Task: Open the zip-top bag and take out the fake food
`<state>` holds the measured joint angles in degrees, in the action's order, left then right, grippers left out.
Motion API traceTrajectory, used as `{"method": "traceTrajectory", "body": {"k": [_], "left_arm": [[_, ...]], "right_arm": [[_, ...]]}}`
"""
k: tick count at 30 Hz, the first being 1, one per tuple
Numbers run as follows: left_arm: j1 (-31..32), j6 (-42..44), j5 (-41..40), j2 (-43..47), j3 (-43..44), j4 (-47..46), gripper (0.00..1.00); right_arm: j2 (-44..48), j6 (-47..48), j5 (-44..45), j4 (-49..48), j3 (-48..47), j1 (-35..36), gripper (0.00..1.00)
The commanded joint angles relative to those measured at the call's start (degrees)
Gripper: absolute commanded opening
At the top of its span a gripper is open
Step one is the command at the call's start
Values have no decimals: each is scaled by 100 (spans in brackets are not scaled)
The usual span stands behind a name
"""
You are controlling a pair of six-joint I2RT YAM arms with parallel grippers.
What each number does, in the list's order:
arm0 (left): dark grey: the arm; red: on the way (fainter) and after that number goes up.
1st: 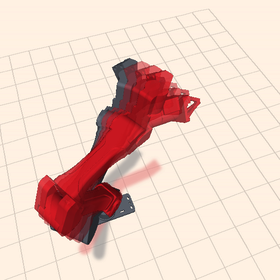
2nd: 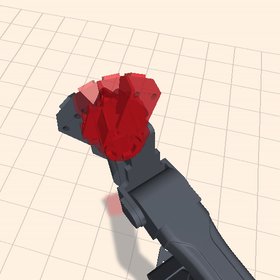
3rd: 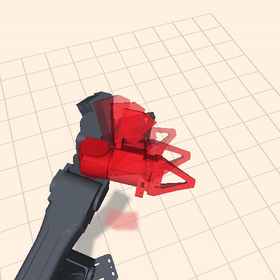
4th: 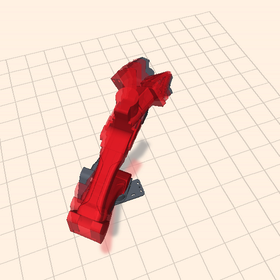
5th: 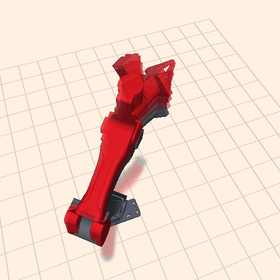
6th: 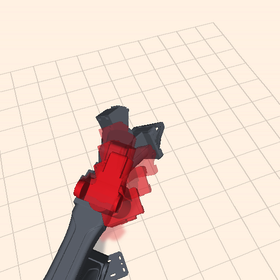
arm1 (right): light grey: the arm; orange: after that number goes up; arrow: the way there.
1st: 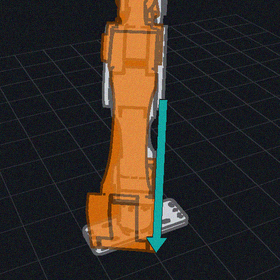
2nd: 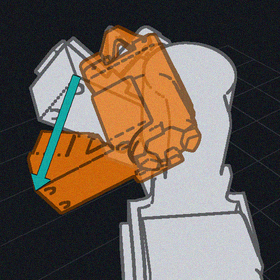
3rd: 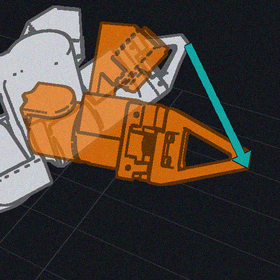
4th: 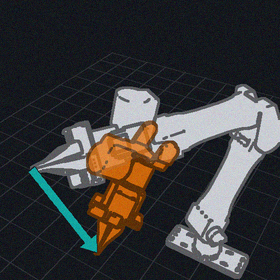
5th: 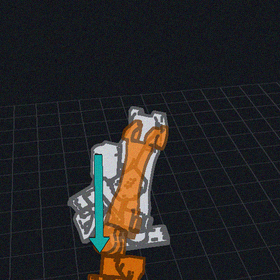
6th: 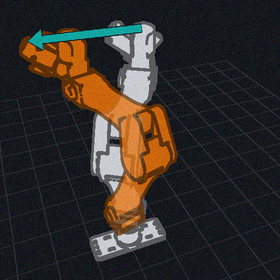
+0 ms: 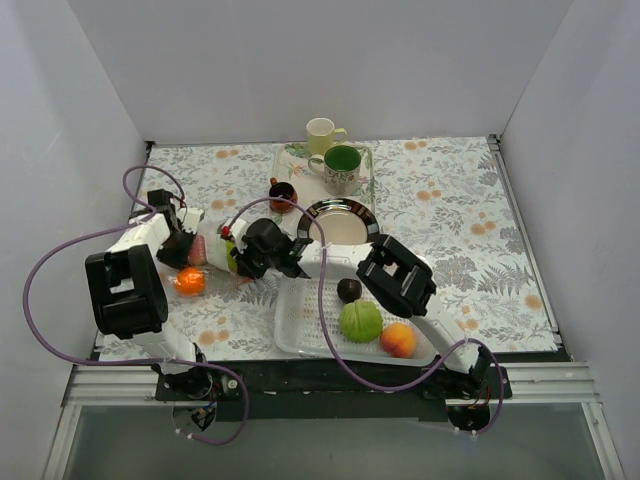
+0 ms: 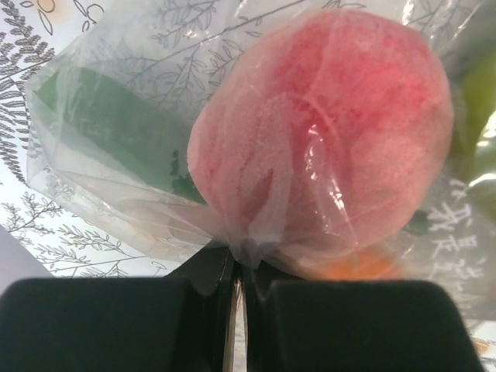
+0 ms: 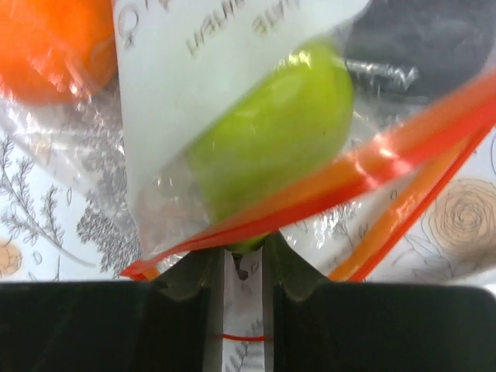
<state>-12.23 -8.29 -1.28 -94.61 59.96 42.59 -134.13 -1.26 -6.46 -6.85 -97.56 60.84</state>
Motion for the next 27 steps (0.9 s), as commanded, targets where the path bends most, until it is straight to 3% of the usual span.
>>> {"method": "traceTrajectory", "body": {"k": [1,9,15,22,27], "left_arm": [[19,214,-452,4,-231,-356,0],[10,364,-760,-233,15,-568,0],[19,600,-935,-85,-116,-690,0],[19,1013,-1339,100,-670,-1322,0],[19,1041,-1261,118,-663,-1386,0]], "right_arm": [[1009,3,-101,-484,588,-11,10],[1705,-164,-471,-677,1361,-2,10],[1880,-121,-216,-572,1301,-2,10],[2416,327,1399,201,1116,-11,4],[3732,381,1718,175,2064,-28,3]]}}
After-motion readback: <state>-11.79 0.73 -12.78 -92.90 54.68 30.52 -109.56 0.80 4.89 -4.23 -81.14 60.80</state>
